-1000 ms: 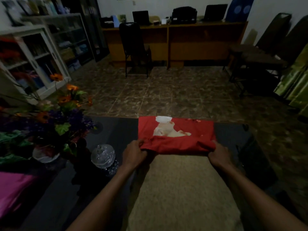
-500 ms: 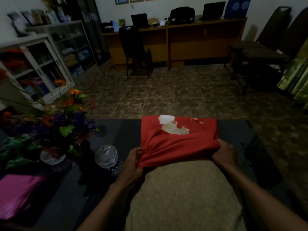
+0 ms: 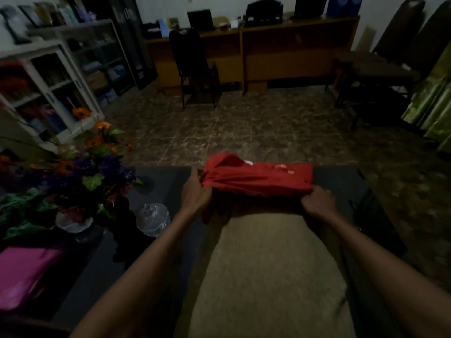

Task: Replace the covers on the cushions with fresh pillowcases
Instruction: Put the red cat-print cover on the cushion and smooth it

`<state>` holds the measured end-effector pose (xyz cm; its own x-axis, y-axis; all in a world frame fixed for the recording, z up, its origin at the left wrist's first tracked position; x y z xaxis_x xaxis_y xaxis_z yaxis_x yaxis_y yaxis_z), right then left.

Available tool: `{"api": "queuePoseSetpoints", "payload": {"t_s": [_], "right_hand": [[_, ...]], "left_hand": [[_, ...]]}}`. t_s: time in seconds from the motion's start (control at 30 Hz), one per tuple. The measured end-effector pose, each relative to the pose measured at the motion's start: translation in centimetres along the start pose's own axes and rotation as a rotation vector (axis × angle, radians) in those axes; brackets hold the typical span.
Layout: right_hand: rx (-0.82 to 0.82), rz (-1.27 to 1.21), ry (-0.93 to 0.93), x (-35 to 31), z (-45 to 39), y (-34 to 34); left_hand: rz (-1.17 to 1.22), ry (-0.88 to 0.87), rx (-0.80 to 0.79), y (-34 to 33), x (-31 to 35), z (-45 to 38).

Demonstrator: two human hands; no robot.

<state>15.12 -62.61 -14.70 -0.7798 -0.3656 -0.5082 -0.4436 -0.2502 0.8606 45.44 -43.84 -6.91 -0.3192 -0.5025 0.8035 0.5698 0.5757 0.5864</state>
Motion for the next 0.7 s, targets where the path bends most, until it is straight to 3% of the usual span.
{"api": "queuePoseSetpoints", "payload": {"t_s": [0.17,0.37,0.57,0.7], "right_hand": [[0.090,-0.039,-0.015,-1.5,-0.9,2.2],[0.257,-0.006,-0.012,-1.0,0.0,3.4],[0.305,0.120,0.168,0.8,2.3,3.4],[0.322,0.053,0.097,2.9,2.2,3.3]], "left_hand": [[0.016,0.029,-0.005,-0.1,-0.8,-1.1],[0.128,-0.212,0.035,-0.1,-1.7,2.0],[-0.204,-0.412,-0.066,-1.1,-7.2,6.1],[-0.336,-0.392,-0.122,-0.9,-8.6,7.3]]}}
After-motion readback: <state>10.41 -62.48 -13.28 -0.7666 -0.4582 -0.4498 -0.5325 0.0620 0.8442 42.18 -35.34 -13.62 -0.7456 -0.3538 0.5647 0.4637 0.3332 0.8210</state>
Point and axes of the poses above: each hand's wrist, its own z-axis away from the middle knuckle, its own y-axis out of the back of the hand, x = y × z, the point moved 7 cm from there along -z, towards the middle knuckle, and after that the axes turned 15 degrees about y, right-handed, at the moved point
